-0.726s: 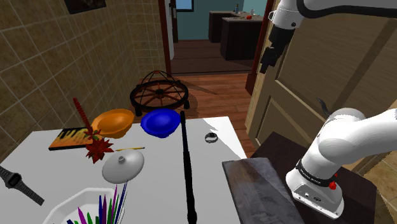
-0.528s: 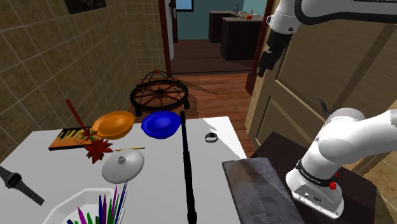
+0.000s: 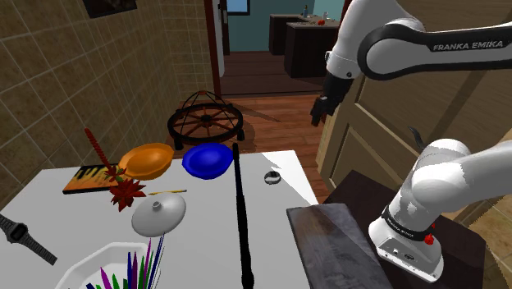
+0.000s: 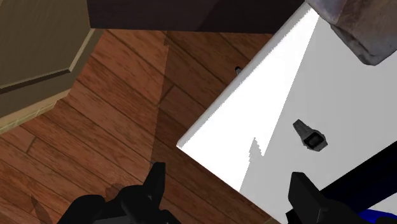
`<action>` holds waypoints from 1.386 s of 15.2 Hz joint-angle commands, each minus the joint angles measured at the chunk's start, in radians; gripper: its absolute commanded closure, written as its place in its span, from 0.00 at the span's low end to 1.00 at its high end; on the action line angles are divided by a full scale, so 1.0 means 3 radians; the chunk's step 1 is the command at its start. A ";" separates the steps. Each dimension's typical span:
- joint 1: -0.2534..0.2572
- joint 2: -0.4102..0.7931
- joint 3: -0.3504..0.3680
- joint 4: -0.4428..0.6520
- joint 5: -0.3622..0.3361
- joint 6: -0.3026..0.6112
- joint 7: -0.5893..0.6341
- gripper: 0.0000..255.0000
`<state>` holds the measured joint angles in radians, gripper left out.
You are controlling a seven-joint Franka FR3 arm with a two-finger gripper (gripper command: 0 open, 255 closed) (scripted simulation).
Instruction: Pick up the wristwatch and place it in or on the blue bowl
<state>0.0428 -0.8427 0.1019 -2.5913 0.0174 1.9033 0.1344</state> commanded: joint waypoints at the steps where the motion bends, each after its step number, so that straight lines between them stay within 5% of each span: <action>1: 0.0032 0.0037 0.0128 -0.0170 0.0064 0.0246 0.0160 0.00; 12: 0.0066 0.0926 0.0998 -0.0503 0.0239 0.1628 0.1166 0.00; 18: -0.0295 0.1732 0.1658 -0.0356 -0.0155 0.2342 0.1986 0.00; 21: -0.0413 0.1896 0.1738 -0.0368 -0.0309 0.2505 0.2096 0.00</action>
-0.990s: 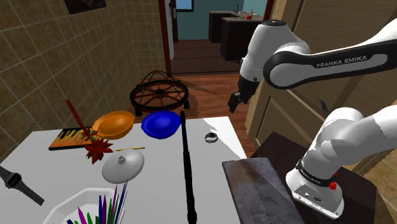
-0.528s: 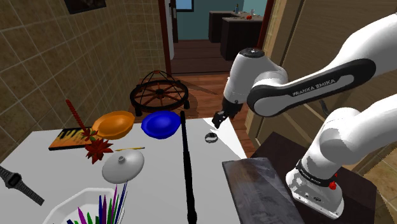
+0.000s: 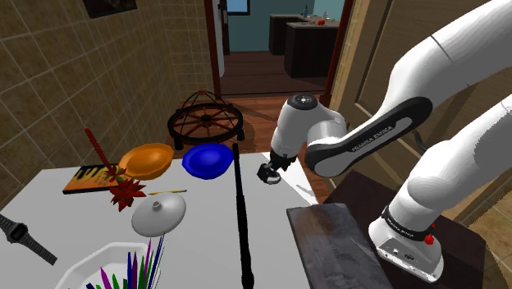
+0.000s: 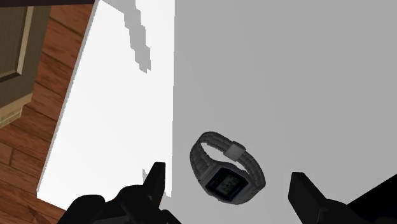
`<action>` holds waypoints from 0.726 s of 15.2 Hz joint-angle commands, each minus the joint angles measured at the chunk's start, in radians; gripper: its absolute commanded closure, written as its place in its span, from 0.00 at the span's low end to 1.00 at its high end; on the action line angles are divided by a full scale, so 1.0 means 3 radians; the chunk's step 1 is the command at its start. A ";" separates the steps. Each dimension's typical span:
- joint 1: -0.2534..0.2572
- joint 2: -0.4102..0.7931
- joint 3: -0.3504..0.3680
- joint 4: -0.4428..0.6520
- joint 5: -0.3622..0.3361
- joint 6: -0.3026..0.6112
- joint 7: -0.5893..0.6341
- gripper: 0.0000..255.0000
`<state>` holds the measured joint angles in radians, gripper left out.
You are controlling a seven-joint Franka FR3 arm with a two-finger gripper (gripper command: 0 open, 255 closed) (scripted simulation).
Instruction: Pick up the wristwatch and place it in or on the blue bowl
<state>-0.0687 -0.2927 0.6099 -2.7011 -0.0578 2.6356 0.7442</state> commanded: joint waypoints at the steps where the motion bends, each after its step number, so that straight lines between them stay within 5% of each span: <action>1: -0.0087 0.0119 0.0074 -0.0004 -0.0121 0.0118 0.0107 0.00; 5: -0.0275 0.0334 0.0193 0.0001 -0.0400 0.0300 0.0306 0.00; 11: -0.0273 0.0334 0.0191 0.0001 -0.0401 0.0300 0.0307 0.00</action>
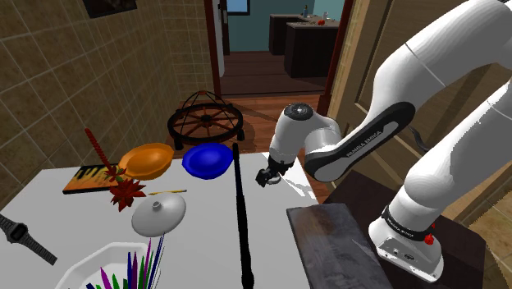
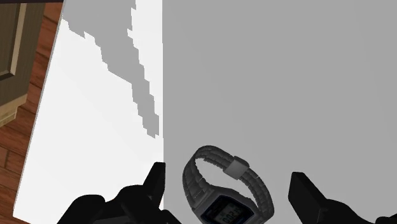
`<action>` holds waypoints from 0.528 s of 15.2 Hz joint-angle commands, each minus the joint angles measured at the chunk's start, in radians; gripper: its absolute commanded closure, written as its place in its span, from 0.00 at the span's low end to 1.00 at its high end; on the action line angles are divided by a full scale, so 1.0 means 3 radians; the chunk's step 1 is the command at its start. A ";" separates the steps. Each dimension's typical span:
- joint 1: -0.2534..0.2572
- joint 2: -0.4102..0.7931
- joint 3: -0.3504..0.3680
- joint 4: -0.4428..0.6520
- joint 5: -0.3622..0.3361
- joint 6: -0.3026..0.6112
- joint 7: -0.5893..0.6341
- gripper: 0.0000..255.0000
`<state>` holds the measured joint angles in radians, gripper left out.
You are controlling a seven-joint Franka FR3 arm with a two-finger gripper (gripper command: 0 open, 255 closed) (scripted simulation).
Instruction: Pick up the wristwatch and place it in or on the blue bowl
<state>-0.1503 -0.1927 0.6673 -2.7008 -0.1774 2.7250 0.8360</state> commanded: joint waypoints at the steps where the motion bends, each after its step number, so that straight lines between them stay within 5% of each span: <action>1: -0.0001 0.0001 0.0000 0.0000 -0.0002 0.0001 0.0001 0.00; 2: -0.0001 0.0001 0.0000 0.0000 -0.0001 0.0001 0.0000 0.00; 3: -0.0001 0.0001 0.0000 0.0000 -0.0001 0.0001 0.0000 1.00; 8: -0.0001 0.0000 0.0000 -0.0001 -0.0001 0.0001 0.0001 1.00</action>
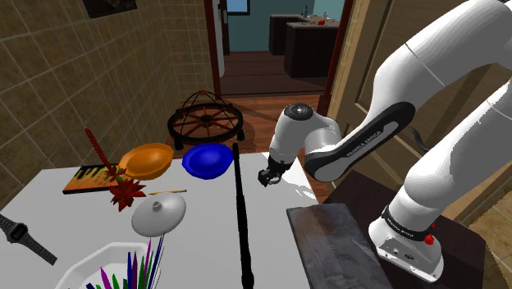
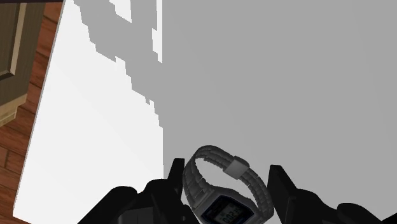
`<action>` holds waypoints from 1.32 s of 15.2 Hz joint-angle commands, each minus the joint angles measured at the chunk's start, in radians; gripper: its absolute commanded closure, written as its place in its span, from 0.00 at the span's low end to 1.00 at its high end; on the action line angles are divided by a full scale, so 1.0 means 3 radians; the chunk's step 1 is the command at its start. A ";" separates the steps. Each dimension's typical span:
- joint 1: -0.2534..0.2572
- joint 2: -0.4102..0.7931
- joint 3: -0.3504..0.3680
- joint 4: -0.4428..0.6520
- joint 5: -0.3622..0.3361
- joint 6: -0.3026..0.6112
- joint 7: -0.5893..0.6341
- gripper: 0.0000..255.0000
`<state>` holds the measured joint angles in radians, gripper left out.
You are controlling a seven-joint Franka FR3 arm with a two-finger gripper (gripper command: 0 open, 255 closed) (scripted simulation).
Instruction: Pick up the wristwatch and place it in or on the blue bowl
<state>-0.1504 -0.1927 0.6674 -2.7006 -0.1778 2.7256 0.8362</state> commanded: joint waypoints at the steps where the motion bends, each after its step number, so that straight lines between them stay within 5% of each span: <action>1: 0.0000 0.0001 0.0000 -0.0001 0.0000 0.0000 0.0000 1.00; 20: 0.0435 -0.0680 -0.0407 0.0239 0.0663 -0.0851 -0.0604 1.00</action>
<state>-0.0251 -0.3848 0.5519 -2.6353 0.0143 2.4881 0.6629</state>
